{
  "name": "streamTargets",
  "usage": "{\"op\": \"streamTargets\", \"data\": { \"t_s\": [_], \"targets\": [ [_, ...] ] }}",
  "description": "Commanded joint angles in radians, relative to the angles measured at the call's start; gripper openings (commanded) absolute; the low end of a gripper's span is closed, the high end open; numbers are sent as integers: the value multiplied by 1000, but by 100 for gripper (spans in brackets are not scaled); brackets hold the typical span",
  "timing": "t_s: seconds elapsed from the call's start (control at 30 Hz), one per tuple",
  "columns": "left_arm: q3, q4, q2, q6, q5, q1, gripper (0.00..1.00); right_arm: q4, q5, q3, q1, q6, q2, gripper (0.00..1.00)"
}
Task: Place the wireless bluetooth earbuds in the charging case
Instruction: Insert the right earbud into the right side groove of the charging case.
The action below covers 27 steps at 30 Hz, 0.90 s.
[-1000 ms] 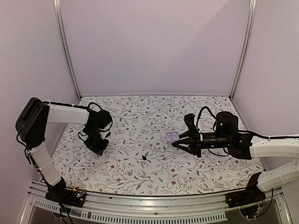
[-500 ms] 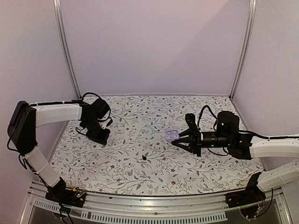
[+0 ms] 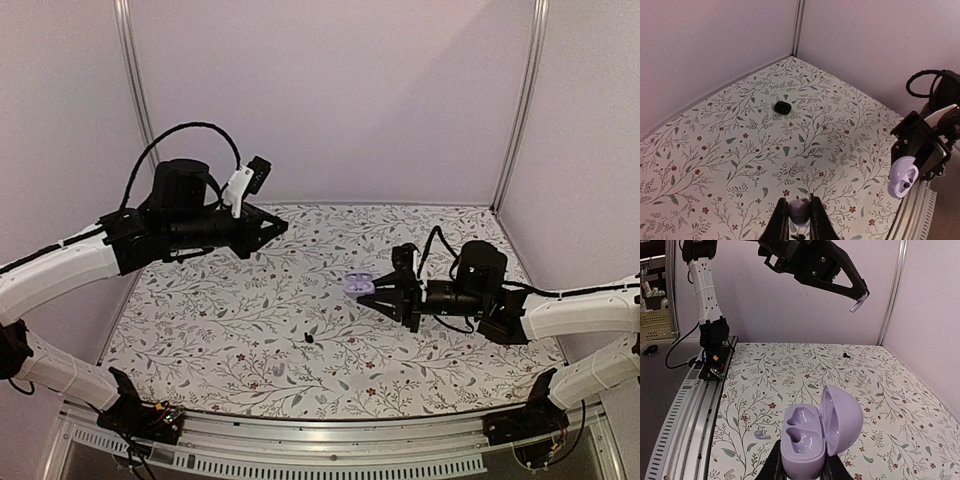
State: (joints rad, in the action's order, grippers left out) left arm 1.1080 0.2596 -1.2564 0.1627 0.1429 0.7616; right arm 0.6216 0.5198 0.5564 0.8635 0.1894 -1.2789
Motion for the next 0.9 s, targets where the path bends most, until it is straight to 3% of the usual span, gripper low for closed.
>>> {"op": "streamTargets", "data": {
  "t_s": [0.0,0.3,0.6,0.87],
  "targets": [
    [-38,-196,3,-55,25,99,4,99,-76,11,38,118,-21,0],
    [-92,-387,7,-86,-15,226,4,139,-210,48,59,104,-51,0],
    [-139,-542,-46,-53,-95,270,3,135,-291,110,69,-86,-107,0],
    [-113,-568,-119,-90,-140,325,3,120,-313,128,83,-163,-124,0]
  ]
}}
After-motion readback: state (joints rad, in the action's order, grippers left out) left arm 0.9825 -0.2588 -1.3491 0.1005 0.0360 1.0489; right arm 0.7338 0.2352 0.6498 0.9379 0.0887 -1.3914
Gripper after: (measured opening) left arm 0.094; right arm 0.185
